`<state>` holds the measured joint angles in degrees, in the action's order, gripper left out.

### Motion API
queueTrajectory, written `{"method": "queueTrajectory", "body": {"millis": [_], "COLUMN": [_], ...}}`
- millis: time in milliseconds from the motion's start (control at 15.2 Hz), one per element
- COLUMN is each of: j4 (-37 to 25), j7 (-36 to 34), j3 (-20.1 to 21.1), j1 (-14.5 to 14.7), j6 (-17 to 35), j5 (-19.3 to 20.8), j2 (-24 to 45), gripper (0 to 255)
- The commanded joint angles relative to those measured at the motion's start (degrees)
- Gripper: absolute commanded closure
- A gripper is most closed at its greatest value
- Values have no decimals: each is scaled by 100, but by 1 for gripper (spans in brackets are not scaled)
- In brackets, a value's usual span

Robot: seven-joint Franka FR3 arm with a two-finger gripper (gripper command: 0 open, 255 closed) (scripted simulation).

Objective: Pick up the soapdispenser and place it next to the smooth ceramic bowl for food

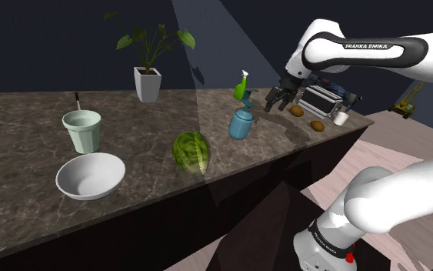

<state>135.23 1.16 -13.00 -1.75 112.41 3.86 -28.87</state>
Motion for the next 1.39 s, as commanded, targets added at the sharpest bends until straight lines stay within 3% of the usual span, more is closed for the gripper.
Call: {"method": "queueTrajectory", "body": {"millis": [0, 330, 660, 1056, 1320], "j4": [-111, -507, -1092, -1966, -1934], "j7": [171, 647, 1225, 1973, 2078], "j3": [-144, -501, -822, -1025, -998], "j1": [-4, 3, 17, -91, -113], "j6": [393, 1193, 1840, 2320, 2555], "j5": [7, -122, -506, -1221, -1380], "j2": [359, 1232, 2179, 3287, 3517], "gripper": [0, 0, 0, 0, 0]}}
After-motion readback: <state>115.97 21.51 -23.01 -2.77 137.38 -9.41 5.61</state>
